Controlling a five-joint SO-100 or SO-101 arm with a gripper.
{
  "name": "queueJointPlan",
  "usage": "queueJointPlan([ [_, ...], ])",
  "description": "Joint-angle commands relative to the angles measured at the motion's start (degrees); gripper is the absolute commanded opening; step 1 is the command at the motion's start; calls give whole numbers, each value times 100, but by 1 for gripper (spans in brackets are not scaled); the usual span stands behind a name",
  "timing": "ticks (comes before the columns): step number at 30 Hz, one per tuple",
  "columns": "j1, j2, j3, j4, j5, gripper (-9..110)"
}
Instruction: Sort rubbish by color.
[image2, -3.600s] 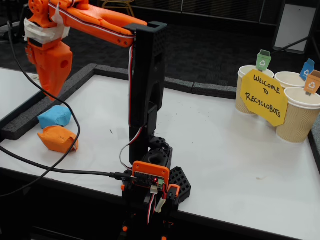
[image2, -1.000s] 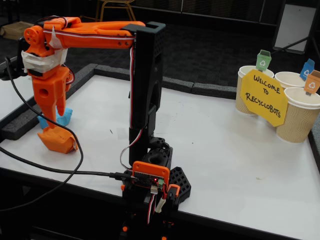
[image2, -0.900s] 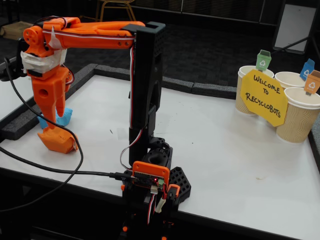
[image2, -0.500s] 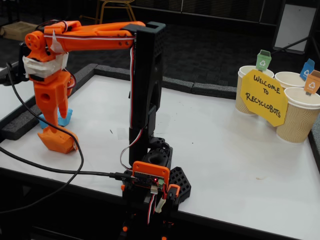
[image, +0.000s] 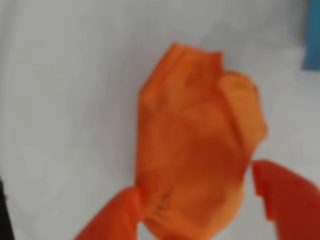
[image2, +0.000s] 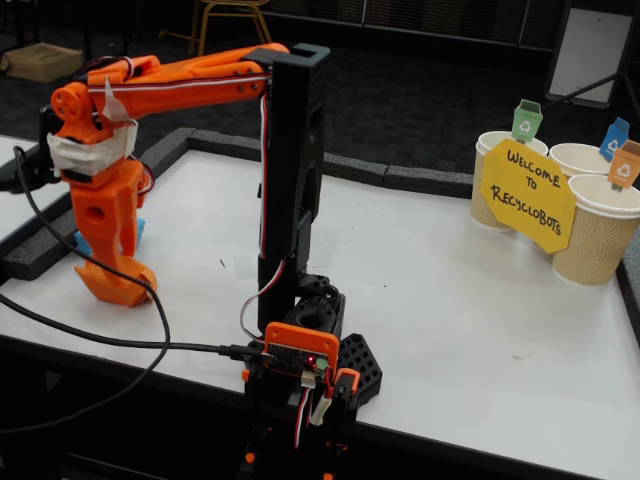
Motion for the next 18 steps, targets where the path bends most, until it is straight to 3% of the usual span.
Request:
queueJointPlan([
  [1,-290,185,-18,-132,114,12],
  [18,-422,167,571,-1020,79,0],
])
